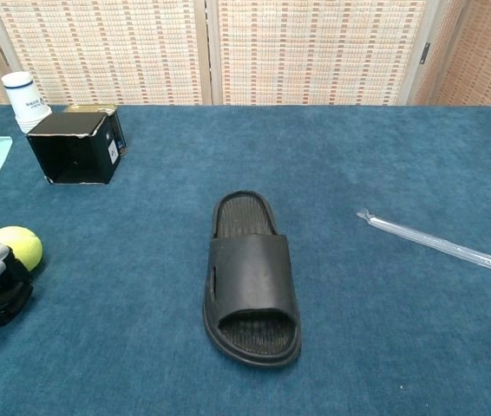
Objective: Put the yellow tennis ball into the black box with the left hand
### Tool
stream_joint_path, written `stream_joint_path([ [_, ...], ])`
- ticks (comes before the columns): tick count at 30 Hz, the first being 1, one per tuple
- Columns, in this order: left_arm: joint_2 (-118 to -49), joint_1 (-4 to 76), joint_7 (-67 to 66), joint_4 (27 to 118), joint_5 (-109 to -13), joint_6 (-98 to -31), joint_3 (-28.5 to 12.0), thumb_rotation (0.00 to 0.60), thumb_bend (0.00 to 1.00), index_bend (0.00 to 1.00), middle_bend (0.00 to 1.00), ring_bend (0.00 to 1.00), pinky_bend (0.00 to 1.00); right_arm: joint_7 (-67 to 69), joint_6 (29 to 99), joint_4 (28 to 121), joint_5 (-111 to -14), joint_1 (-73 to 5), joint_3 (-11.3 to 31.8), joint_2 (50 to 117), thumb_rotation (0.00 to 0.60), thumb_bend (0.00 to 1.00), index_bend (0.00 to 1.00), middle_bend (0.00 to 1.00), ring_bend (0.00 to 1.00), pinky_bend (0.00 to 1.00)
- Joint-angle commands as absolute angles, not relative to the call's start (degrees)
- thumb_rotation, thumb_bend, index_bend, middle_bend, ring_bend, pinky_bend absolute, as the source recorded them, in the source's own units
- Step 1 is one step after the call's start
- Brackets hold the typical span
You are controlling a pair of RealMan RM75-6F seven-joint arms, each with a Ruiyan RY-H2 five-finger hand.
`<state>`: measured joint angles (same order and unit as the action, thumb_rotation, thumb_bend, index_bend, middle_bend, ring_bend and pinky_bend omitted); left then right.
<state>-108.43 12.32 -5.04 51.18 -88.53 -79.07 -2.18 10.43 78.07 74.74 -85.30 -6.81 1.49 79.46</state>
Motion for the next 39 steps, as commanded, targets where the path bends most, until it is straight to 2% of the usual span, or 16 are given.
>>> stream_joint_path([
  [1,-109.4,13.5,-5.7,49.8,-87.6,-77.7,-3.1,0.6,0.68,1.0,1.0,1.0,1.0,10.6,77.9,74.7,-85.3,-6.9,1.5,79.4,0.6,0.0,0.0,0.0,0.0,0.0],
  [22,-114.4,27.1,-6.3,38.8,-80.5,-67.7,-12.9,0.6,0.68,1.0,1.0,1.0,1.0,10.0,76.6,74.6,-84.3,-7.4,1.8,79.6,0.6,0.0,0.0,0.0,0.0,0.0],
  [27,-117.2,30.8,-4.6,32.9,-79.1,-66.7,-15.0,0.6,0.67,1.0,1.0,1.0,1.0,9.9,76.2,74.6,-83.8,-7.5,2.1,79.6,0.6,0.0,0.0,0.0,0.0,0.0],
  [29,-118.4,32.4,-2.4,29.6,-79.0,-66.9,-15.6,0.6,0.66,1.0,1.0,1.0,0.98,9.9,76.1,74.5,-83.6,-7.5,2.2,79.6,0.6,0.0,0.0,0.0,0.0,0.0],
  [30,-118.6,33.0,-1.3,28.2,-79.2,-66.1,-15.3,0.588,0.61,0.99,0.99,0.96,0.92,10.0,76.1,74.6,-83.6,-7.5,2.2,79.6,0.6,0.0,0.0,0.0,0.0,0.0],
  [31,-118.3,33.9,0.6,26.7,-79.8,-64.2,-14.5,0.536,0.55,0.94,0.91,0.86,0.8,10.1,76.1,74.6,-83.5,-7.5,2.2,79.6,0.6,0.0,0.0,0.0,0.0,0.0],
  [32,-118.0,34.5,1.9,25.9,-80.1,-62.5,-13.9,0.474,0.51,0.86,0.8,0.72,0.67,10.1,76.0,74.6,-83.5,-7.5,2.2,79.5,0.6,0.0,0.0,0.0,0.0,0.0],
  [33,-117.7,35.1,2.7,25.1,-80.3,-61.1,-13.5,0.396,0.47,0.73,0.61,0.51,0.48,10.1,76.0,74.6,-83.5,-7.5,2.2,79.5,0.6,0.0,0.0,0.0,0.0,0.0],
  [35,-117.2,36.3,3.7,23.9,-80.6,-58.7,-12.8,0.33,0.45,0.51,0.33,0.2,0.2,10.2,75.9,74.6,-83.6,-7.6,2.1,79.5,0.6,0.0,0.0,0.0,0.0,0.0],
  [36,-117.0,36.8,4.2,23.7,-80.4,-58.1,-12.8,0.306,0.44,0.36,0.16,0.06,0.07,10.2,75.8,74.7,-83.5,-7.6,2.1,79.5,0.6,0.0,0.0,0.0,0.0,0.0],
  [38,-116.8,37.6,4.9,23.6,-79.8,-57.6,-13.3,0.287,0.43,0.21,0.02,0.0,0.0,9.8,75.7,74.7,-83.5,-7.7,2.2,79.6,0.6,0.0,0.0,0.0,0.0,0.0],
  [39,-116.8,37.9,5.1,23.5,-79.6,-57.8,-13.5,0.285,0.43,0.14,0.0,0.0,0.0,9.6,75.5,74.7,-83.4,-7.7,2.1,79.6,0.6,0.0,0.0,0.0,0.0,0.0],
])
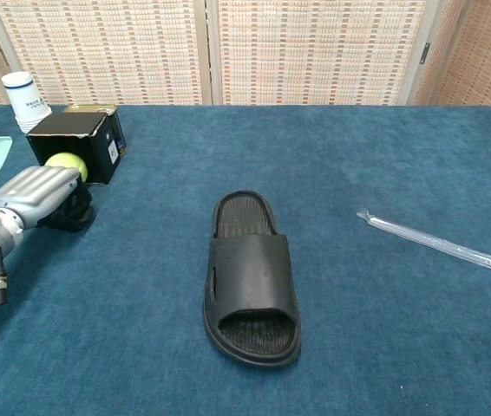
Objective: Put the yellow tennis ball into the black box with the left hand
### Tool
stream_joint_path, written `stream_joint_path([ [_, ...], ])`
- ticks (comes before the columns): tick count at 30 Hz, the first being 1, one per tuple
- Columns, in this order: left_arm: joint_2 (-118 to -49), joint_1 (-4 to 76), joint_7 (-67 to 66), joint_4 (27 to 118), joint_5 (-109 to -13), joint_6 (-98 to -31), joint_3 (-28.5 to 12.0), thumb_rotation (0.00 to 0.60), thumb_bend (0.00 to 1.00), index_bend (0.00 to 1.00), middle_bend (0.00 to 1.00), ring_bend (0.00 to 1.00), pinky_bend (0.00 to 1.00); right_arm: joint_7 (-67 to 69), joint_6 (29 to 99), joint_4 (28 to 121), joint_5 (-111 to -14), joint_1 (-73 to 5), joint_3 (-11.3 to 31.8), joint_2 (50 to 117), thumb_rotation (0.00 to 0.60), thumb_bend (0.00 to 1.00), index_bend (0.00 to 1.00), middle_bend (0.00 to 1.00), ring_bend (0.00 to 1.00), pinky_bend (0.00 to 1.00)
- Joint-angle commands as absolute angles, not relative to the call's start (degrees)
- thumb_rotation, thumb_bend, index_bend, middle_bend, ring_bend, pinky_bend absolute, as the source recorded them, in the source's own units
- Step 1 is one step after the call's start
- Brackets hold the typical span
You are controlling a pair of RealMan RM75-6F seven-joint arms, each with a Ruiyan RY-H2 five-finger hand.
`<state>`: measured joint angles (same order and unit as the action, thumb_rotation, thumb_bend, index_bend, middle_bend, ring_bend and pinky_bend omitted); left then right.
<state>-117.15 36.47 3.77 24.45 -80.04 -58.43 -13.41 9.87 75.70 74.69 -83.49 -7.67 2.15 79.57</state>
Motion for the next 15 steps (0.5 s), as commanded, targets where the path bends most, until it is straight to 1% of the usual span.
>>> stream_joint_path([
  [1,-116.8,38.3,5.1,23.4,-79.3,-57.9,-13.8,0.283,0.43,0.09,0.0,0.0,0.0,9.5,75.3,74.8,-83.4,-7.8,2.1,79.6,0.6,0.0,0.0,0.0,0.0,0.0],
  [3,-116.7,38.8,4.8,23.2,-78.8,-57.8,-14.1,0.274,0.43,0.04,0.0,0.0,0.0,9.2,75.1,74.9,-83.2,-7.9,2.1,79.6,0.6,0.0,0.0,0.0,0.0,0.0],
  [5,-116.6,39.0,4.6,23.2,-78.2,-57.9,-14.5,0.269,0.43,0.01,0.0,0.0,0.0,9.1,75.1,74.9,-83.1,-7.9,2.2,79.6,0.6,0.0,0.0,0.0,0.0,0.0],
  [11,-116.2,38.9,3.8,23.7,-77.4,-57.4,-14.5,0.258,0.43,0.0,0.0,0.0,0.0,9.0,75.0,75.0,-83.0,-8.0,2.2,79.6,0.6,0.0,0.0,0.0,0.0,0.0],
  [15,-115.8,38.2,3.3,24.7,-76.9,-55.3,-13.5,0.26,0.41,0.0,0.0,0.0,0.0,9.5,75.4,75.0,-83.3,-7.8,2.1,79.6,0.6,0.0,0.0,0.0,0.0,0.0],
])
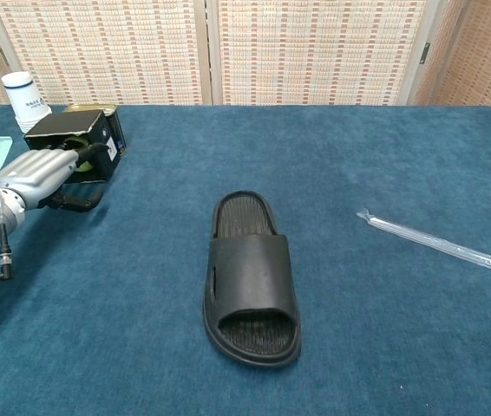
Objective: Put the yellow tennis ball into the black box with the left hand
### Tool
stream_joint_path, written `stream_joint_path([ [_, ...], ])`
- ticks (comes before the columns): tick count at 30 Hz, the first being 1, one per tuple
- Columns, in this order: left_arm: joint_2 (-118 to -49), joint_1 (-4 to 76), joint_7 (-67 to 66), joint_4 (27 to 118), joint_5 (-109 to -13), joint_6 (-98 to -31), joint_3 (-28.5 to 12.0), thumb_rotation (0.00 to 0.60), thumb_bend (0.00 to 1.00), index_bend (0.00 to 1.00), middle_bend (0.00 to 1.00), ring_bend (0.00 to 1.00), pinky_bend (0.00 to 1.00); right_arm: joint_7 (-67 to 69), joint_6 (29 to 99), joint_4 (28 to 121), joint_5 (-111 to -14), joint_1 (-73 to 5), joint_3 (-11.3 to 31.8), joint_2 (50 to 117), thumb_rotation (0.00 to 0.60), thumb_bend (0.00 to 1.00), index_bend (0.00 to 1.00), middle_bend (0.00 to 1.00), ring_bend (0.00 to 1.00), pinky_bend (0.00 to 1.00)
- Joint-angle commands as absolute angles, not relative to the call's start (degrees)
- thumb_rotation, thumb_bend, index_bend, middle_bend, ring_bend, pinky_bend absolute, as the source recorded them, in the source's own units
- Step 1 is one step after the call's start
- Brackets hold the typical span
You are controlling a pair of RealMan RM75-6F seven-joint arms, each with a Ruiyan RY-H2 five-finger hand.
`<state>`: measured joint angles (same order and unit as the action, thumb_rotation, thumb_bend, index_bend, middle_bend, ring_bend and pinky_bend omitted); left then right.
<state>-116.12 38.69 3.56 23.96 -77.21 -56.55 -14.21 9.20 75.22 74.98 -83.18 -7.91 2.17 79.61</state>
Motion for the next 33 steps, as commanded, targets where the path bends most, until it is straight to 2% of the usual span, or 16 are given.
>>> stream_joint_path([
  [1,-115.8,38.1,3.3,24.8,-76.9,-55.2,-13.3,0.262,0.41,0.0,0.0,0.0,0.0,9.6,75.5,74.9,-83.4,-7.8,2.1,79.5,0.6,0.0,0.0,0.0,0.0,0.0],
  [5,-115.3,37.5,3.2,25.6,-77.3,-56.0,-12.5,0.257,0.4,0.02,0.0,0.0,0.0,10.1,75.6,74.7,-83.6,-7.8,2.1,79.6,0.6,0.0,0.0,0.0,0.0,0.0],
  [11,-114.5,36.4,3.8,27.5,-77.9,-58.1,-11.4,0.257,0.35,0.1,0.0,0.0,0.0,9.9,75.6,74.6,-83.8,-7.9,2.0,79.7,0.6,0.0,0.0,0.0,0.0,0.0],
  [18,-112.5,35.3,3.7,31.0,-78.5,-60.9,-10.7,0.257,0.35,0.14,0.0,0.0,0.0,9.6,75.7,74.9,-84.0,-7.9,1.8,79.6,0.6,0.0,0.0,0.0,0.0,0.0],
  [33,-109.4,34.3,0.3,36.5,-77.1,-59.6,-10.2,0.257,0.34,0.16,0.0,0.0,0.0,10.3,76.9,74.6,-84.9,-7.5,1.5,79.5,0.6,0.0,0.0,0.0,0.0,0.0],
])
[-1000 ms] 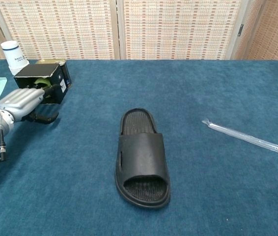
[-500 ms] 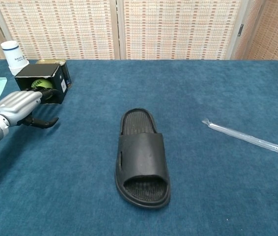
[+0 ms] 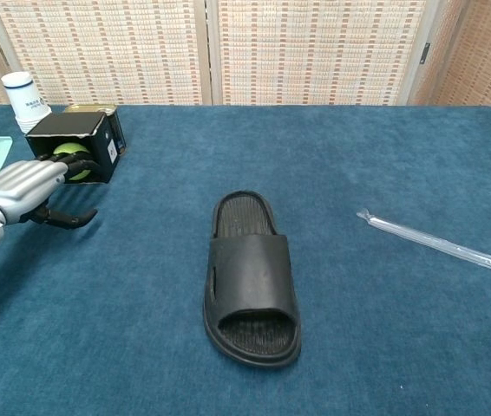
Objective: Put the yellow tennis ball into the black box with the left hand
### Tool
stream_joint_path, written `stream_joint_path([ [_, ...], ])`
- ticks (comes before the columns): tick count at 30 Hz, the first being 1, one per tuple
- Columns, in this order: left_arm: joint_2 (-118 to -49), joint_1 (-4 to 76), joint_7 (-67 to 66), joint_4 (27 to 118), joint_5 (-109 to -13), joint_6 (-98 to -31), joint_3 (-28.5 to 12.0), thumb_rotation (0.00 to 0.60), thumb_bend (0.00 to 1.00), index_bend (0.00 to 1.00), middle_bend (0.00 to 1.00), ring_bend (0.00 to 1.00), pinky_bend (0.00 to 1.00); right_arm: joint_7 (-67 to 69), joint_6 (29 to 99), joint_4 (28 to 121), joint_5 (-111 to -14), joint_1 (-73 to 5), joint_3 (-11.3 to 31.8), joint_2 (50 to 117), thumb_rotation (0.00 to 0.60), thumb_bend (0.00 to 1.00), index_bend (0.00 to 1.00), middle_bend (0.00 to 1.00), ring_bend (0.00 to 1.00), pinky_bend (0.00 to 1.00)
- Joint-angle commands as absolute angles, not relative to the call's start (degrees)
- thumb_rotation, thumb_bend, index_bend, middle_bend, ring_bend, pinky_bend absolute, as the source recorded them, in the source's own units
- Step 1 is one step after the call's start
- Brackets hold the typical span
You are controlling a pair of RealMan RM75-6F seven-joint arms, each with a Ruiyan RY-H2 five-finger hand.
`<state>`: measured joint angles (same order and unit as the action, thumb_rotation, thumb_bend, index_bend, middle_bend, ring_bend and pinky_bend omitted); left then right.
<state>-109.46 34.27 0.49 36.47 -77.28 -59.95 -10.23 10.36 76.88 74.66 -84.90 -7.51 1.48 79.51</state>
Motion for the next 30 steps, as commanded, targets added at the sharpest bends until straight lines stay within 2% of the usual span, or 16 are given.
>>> stream_joint_path([
  [1,-109.5,34.3,0.3,36.4,-76.9,-59.3,-10.2,0.257,0.34,0.16,0.0,0.0,0.0,10.3,76.9,74.5,-84.9,-7.5,1.5,79.6,0.6,0.0,0.0,0.0,0.0,0.0],
  [10,-110.1,34.7,1.1,34.5,-76.5,-57.6,-9.9,0.258,0.34,0.16,0.0,0.0,0.0,10.2,76.8,74.3,-84.8,-7.6,1.6,79.8,0.6,0.0,0.0,0.0,0.0,0.0],
  [18,-109.9,34.3,1.8,34.9,-77.1,-58.8,-9.4,0.258,0.34,0.17,0.0,0.0,0.0,9.8,76.6,74.4,-84.6,-7.7,1.6,79.8,0.6,0.0,0.0,0.0,0.0,0.0],
  [30,-105.1,29.9,-0.8,43.2,-77.5,-62.8,-7.5,0.255,0.34,0.19,0.0,0.0,0.0,10.3,77.6,74.6,-85.8,-7.4,1.1,79.7,0.6,0.0,0.0,0.0,0.0,0.0],
])
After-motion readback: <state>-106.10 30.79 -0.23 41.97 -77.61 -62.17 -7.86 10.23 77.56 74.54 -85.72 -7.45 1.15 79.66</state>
